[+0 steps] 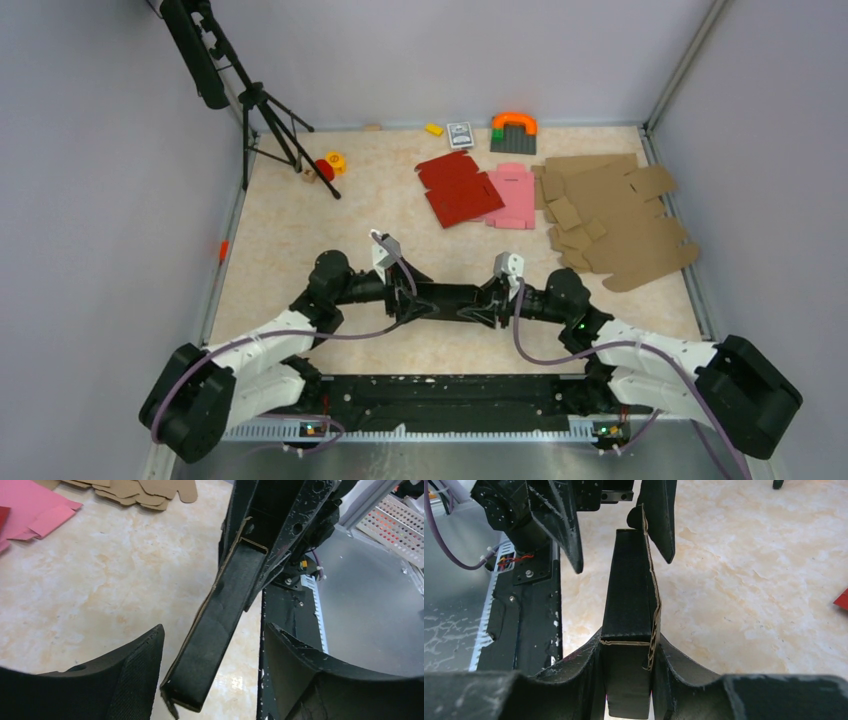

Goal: Fold the paper box
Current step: Close the paper box at the center of the board.

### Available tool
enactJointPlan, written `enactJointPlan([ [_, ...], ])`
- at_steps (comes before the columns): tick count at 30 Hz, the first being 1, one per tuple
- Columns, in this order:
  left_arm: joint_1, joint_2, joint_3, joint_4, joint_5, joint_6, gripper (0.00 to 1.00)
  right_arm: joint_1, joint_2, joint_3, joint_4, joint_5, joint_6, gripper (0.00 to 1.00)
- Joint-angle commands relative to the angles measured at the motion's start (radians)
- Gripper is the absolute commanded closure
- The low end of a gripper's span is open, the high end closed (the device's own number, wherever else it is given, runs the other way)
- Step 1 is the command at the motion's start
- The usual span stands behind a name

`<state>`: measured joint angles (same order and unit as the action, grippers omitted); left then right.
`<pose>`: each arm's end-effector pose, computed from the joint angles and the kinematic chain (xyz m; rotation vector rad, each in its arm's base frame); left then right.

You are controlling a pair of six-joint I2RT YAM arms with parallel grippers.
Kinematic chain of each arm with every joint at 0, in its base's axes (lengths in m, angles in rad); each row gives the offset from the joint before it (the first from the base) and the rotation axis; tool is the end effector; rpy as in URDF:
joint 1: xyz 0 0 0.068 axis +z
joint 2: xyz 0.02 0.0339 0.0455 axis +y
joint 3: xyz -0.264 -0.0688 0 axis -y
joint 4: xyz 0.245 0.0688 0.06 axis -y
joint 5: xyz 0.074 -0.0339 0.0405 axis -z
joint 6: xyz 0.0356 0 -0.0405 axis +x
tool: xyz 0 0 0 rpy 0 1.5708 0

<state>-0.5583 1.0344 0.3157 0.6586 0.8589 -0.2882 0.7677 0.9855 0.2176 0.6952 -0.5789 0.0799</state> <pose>0.1605 -0.1320 0.2184 0.9223 1.5310 -1.3200 0.1272 0.1499 0.1990 -1.0109 1.4340 1.1055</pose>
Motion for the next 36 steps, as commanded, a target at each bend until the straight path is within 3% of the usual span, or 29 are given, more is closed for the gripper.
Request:
enactJointPlan([
  [1,-0.028,0.037,0.022,0.025,0.067,0.087,0.25,-0.009,0.046,0.025,0.084,-0.053,-0.039,0.75],
  [4,-0.059,0.086,0.051,0.013,0.141,0.102,0.26,-0.01,0.078,0.034,0.099,-0.088,-0.033,0.76],
  [10,-0.172,0.122,0.151,-0.305,0.025,0.351,0.47,-0.017,0.087,0.043,0.09,-0.115,-0.03,0.77],
  [13,-0.194,0.124,0.171,-0.373,-0.048,0.409,0.6,-0.017,0.088,0.044,0.088,-0.108,-0.026,0.76],
  [17,-0.215,0.098,0.194,-0.44,-0.175,0.45,0.8,-0.017,0.097,0.072,-0.002,-0.01,-0.022,0.52],
  [19,-0.231,0.086,0.21,-0.473,-0.228,0.471,0.81,-0.018,0.09,0.063,-0.008,0.029,-0.018,0.44],
  [20,-0.239,0.086,0.218,-0.488,-0.256,0.479,0.81,-0.019,0.081,0.05,0.005,0.057,-0.008,0.34],
  [23,-0.265,0.107,0.261,-0.557,-0.352,0.512,0.81,-0.019,0.043,0.039,-0.022,0.124,-0.011,0.29],
  [29,-0.294,0.217,0.324,-0.636,-0.515,0.566,0.82,-0.019,-0.089,0.014,-0.124,0.299,0.007,0.27],
  [32,-0.3,0.254,0.332,-0.626,-0.532,0.575,0.81,-0.018,-0.124,0.047,-0.232,0.521,0.15,0.27],
  [33,-0.304,0.266,0.336,-0.626,-0.539,0.579,0.81,-0.019,-0.128,0.076,-0.291,0.585,0.202,0.32],
  [36,-0.314,0.302,0.351,-0.635,-0.558,0.598,0.8,-0.019,-0.11,0.169,-0.449,0.588,0.184,0.36],
])
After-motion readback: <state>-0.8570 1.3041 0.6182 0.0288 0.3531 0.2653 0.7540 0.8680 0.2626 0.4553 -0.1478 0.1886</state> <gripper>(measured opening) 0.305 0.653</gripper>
